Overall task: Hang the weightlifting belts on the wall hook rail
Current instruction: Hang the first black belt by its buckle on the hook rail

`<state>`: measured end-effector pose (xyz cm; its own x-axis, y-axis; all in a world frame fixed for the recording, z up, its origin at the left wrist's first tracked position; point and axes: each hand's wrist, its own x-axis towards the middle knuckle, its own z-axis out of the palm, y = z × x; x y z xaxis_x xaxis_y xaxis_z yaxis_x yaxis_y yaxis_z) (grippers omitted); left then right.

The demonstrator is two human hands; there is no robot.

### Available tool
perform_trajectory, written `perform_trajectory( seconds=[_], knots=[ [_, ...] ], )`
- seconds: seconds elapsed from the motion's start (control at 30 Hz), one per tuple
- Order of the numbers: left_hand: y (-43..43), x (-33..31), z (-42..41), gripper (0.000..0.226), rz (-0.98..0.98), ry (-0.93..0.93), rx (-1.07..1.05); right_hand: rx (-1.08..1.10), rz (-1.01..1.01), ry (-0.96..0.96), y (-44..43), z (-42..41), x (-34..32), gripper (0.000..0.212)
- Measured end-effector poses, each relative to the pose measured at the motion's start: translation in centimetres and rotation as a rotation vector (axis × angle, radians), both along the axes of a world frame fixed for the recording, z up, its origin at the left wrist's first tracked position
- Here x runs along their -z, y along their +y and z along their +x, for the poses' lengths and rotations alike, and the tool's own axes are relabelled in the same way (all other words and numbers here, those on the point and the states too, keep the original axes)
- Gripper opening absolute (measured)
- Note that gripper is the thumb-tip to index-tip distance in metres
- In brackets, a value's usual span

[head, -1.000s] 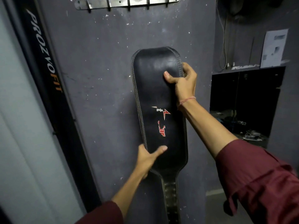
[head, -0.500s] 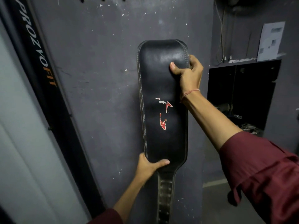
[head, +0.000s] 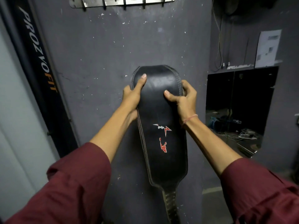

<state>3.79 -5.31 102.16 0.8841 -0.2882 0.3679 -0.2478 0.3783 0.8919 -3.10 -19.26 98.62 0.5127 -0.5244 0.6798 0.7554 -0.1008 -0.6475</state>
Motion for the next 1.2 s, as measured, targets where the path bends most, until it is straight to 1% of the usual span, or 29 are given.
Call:
perform_trajectory(
  seconds=[0.03,0.07,0.1,0.13,0.17,0.23,0.27,0.3,0.37,0.43,0.47,0.53,0.57,0.6,0.63,0.67,0.7,0.73,0.77,0.83,0.87,0.93,0.97,1.0,1.07,1.1,1.13,1.17,1.2],
  knots=[
    [-0.1,-0.5,-0.4,0.022,-0.03,-0.032,0.056,-0.022,0.013,0.019,-0.4,-0.2,0.2,0.027],
    [-0.2,-0.6,-0.9,0.012,-0.065,-0.068,0.098,-0.056,0.022,0.055,-0.6,-0.4,0.2,0.024],
    [-0.2,-0.1,-0.9,0.01,-0.1,-0.093,0.132,-0.091,0.027,0.117,-0.9,-0.5,0.1,0.022],
    [-0.4,0.5,-1.1,0.014,-0.13,-0.106,0.179,-0.111,0.027,0.198,-1.3,-0.7,-0.3,0.027],
    [-0.5,1.2,-1.1,0.019,-0.142,-0.117,0.222,-0.113,0.022,0.284,-1.9,-0.8,-0.9,0.037],
    [-0.9,2.5,-1.4,0.026,-0.111,-0.143,0.297,-0.14,-0.024,0.449,-3.3,-1.2,-2.7,0.056],
    [-1.0,3.0,-1.9,0.03,-0.078,-0.151,0.317,-0.195,-0.062,0.516,-3.8,-1.4,-3.4,0.054],
    [-1.0,3.6,-2.2,0.033,-0.05,-0.15,0.317,-0.255,-0.103,0.553,-4.2,-1.6,-3.7,0.045],
    [-0.9,4.5,-2.3,0.036,-0.035,-0.11,0.32,-0.32,-0.135,0.513,-4.3,-1.7,-3.4,0.026],
    [-0.5,4.5,-1.7,0.043,-0.04,0.005,0.402,-0.323,-0.106,0.39,-4.2,-1.1,-1.9,0.024],
    [-0.3,4.2,-1.2,0.055,-0.016,0.098,0.473,-0.317,-0.095,0.345,-3.8,-0.9,-1.2,0.027],
    [0.2,3.2,-0.3,0.09,0.093,0.239,0.545,-0.298,-0.091,0.291,-2.9,-0.9,-0.1,0.03],
    [0.2,2.7,0.2,0.101,0.139,0.273,0.552,-0.294,-0.091,0.275,-2.5,-0.8,0.4,0.031],
    [0.0,2.3,0.8,0.105,0.165,0.292,0.555,-0.295,-0.097,0.262,-2.2,-0.9,0.8,0.033],
    [-0.2,1.9,1.2,0.104,0.163,0.311,0.537,-0.295,-0.104,0.247,-2.0,-0.9,1.2,0.034],
    [-0.4,1.4,1.3,0.095,0.138,0.332,0.513,-0.302,-0.111,0.239,-1.8,-1.2,1.5,0.034],
    [-0.8,0.9,1.3,0.077,0.109,0.347,0.464,-0.307,-0.115,0.236,-1.7,-1.3,1.7,0.035],
    [-1.1,0.6,1.4,0.054,0.072,0.342,0.406,-0.318,-0.119,0.24,-1.6,-1.6,2.0,0.036],
    [-1.3,0.3,1.3,0.038,0.038,0.337,0.343,-0.333,-0.126,0.246,-1.7,-1.7,2.3,0.037],
    [-1.8,-0.3,1.5,0.04,-0.009,0.35,0.234,-0.377,-0.14,0.286,-1.8,-2.0,3.3,0.038],
    [-2.1,-0.6,1.8,0.036,-0.054,0.361,0.211,-0.389,-0.15,0.32,-2.0,-2.1,3.9,0.038],
    [-2.3,-1.6,1.6,0.022,-0.126,0.311,0.195,-0.388,-0.161,0.393,-2.4,-2.1,5.8,0.034],
    [-2.5,-2.0,1.8,0.029,-0.148,0.264,0.184,-0.381,-0.161,0.43,-2.7,-2.0,6.8,0.032],
    [-2.8,-2.2,2.1,0.036,-0.136,0.198,0.118,-0.374,-0.155,0.463,-2.8,-2.0,7.8,0.03],
    [-3.7,-2.1,1.8,0.025,-0.141,0.039,0.001,-0.333,-0.153,0.529,-3.1,-1.8,9.0,0.025],
    [-4.1,-1.8,1.3,0.021,-0.152,-0.019,-0.001,-0.296,-0.166,0.549,-3.1,-1.7,9.0,0.019],
    [-4.6,-1.6,0.8,0.019,-0.129,-0.058,-0.008,-0.248,-0.191,0.54,-3.1,-1.6,8.4,0.01],
    [-5.0,-1.5,0.0,0.017,-0.145,-0.083,0.014,-0.178,-0.213,0.497,-3.0,-1.5,7.0,0.005],
    [-5.6,-1.2,-0.1,0.012,-0.152,-0.103,0.028,-0.103,-0.214,0.434,-3.0,-1.4,5.1,0.011]
  ],
)
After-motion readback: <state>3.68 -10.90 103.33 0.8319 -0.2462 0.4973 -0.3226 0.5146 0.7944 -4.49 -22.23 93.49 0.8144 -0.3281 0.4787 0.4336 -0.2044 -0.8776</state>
